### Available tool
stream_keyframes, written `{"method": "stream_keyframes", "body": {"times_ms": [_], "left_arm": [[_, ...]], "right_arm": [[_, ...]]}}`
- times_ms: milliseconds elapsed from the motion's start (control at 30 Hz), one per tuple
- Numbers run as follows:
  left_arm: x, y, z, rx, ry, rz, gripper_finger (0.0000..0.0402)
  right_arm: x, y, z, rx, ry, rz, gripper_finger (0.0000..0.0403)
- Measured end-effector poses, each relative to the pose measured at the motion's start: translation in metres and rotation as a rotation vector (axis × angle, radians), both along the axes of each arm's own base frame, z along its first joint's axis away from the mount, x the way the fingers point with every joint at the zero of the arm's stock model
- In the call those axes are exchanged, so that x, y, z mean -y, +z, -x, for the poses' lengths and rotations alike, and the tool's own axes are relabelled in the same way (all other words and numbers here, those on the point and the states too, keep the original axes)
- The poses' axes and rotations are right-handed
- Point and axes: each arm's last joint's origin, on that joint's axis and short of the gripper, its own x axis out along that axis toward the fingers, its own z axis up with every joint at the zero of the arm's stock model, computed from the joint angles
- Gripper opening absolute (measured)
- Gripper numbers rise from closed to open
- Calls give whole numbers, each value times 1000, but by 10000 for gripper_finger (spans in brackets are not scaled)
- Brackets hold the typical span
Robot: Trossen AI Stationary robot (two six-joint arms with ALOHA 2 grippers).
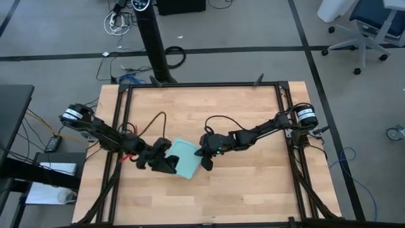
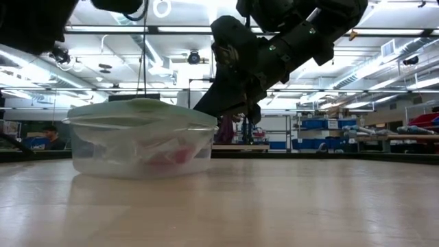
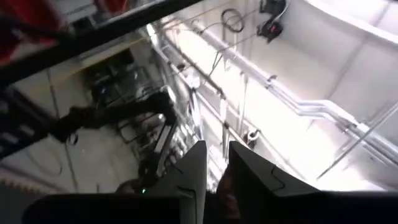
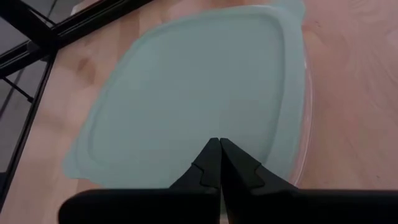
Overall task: Roll bandage
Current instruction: Close the transparent tupperware
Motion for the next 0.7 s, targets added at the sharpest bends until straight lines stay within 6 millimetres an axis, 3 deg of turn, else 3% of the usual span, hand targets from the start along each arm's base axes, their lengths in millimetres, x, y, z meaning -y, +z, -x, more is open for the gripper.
{"method": "stream_keyframes", "body": {"times_ms": [100, 200, 267, 433, 700], "left_arm": [[-1, -13, -3, -138, 13, -22, 72], [-6, -64, 1, -567, 119, -73, 72], [-12, -81, 10, -691, 176, 37, 71], [-26, -66, 28, -386, 220, 174, 65], [-19, -29, 18, -173, 154, 118, 65]], "right_arm": [[0, 0, 0, 0, 0, 0, 0], [0, 0, 0, 1, 0, -1, 0], [0, 1, 0, 10, 3, -3, 0], [-1, 1, 0, 6, 6, -11, 0], [0, 1, 0, 6, 0, -17, 0]]}}
